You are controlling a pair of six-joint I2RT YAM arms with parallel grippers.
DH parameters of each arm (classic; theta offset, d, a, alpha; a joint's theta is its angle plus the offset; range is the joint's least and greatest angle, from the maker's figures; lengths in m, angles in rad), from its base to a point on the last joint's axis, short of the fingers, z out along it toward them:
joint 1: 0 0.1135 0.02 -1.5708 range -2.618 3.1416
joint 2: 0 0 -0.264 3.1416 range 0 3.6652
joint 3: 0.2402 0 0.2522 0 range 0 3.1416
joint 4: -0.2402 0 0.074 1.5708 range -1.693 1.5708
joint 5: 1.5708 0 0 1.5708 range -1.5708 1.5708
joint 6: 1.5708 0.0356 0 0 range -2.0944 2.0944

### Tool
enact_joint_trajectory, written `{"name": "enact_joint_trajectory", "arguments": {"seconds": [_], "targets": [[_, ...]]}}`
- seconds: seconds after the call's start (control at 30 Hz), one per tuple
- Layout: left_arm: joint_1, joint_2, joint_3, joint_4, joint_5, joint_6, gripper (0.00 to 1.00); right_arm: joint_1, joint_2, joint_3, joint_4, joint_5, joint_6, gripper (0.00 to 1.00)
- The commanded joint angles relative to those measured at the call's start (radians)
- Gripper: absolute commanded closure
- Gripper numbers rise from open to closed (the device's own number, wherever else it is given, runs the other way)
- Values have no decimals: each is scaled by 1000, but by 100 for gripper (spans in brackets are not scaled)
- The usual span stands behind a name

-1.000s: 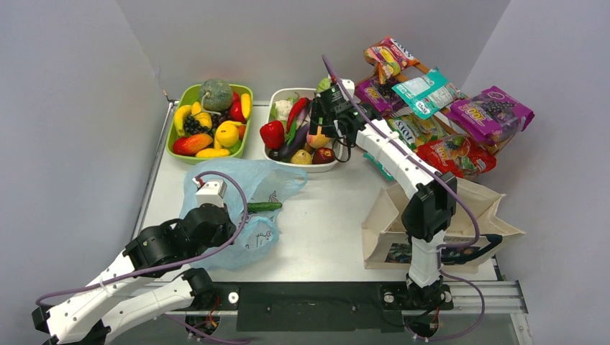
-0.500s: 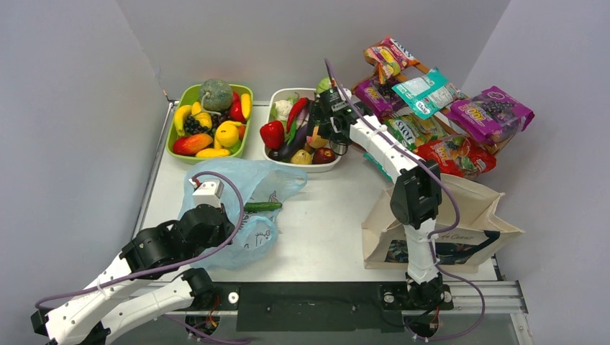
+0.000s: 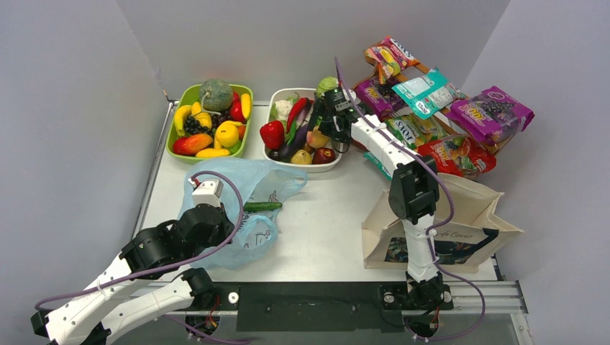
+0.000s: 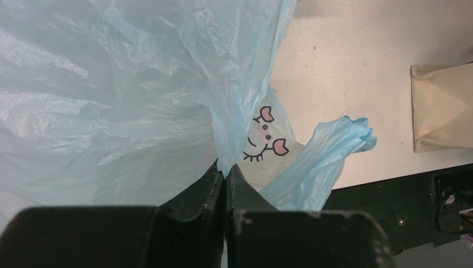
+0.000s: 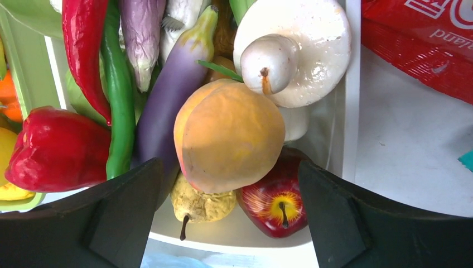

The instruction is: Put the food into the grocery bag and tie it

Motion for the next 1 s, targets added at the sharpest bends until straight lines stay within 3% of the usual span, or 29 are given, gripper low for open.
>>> {"name": "enact_joint_trajectory", "arguments": {"seconds": [0.0, 0.23, 0.5, 0.77, 0.87, 0.93, 0.97], "targets": [[11, -12, 0, 50, 5, 11, 100, -1, 5, -27, 74, -4, 35, 16], [16, -18, -2, 52, 8, 14, 100, -4, 16, -29, 89, -35, 30, 33], [22, -18, -3, 55, 12, 16, 100, -1, -22, -55, 97, -78, -5, 66], [25, -15, -3, 57, 15, 19, 100, 24, -120, -66, 75, -79, -60, 80], [27, -15, -4, 58, 17, 20, 100, 39, -150, -69, 63, -63, -81, 81], [29, -14, -4, 60, 19, 21, 100, 44, -162, -79, 55, -51, -90, 65], [29, -13, -4, 60, 20, 21, 100, 44, -165, -89, 53, -49, -90, 43]]}}
